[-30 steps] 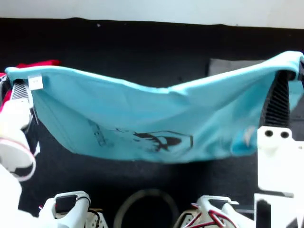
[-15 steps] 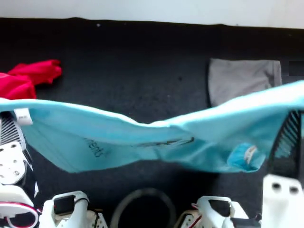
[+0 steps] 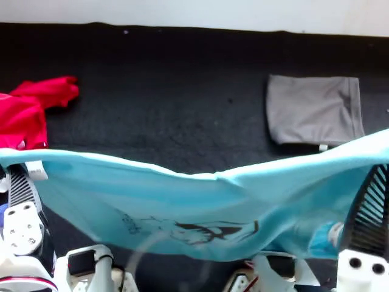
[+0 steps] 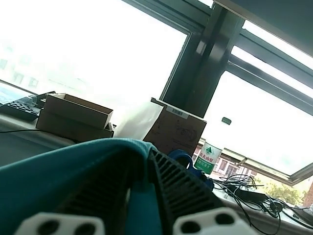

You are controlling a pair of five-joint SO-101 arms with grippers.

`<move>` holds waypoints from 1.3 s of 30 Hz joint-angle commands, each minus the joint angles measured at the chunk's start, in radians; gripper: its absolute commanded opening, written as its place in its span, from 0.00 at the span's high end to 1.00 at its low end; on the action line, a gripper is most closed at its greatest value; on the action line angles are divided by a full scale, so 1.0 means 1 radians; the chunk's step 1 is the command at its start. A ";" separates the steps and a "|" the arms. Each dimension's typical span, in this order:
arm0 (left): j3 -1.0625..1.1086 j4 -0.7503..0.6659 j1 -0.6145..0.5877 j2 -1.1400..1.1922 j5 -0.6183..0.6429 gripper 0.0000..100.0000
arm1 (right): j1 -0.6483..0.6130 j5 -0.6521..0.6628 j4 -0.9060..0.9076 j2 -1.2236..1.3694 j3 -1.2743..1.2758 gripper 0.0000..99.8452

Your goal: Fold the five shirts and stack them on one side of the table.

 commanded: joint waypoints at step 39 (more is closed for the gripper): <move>-0.090 -0.496 0.079 1.239 -0.097 0.99 | -0.116 -0.012 -0.472 0.944 0.512 0.99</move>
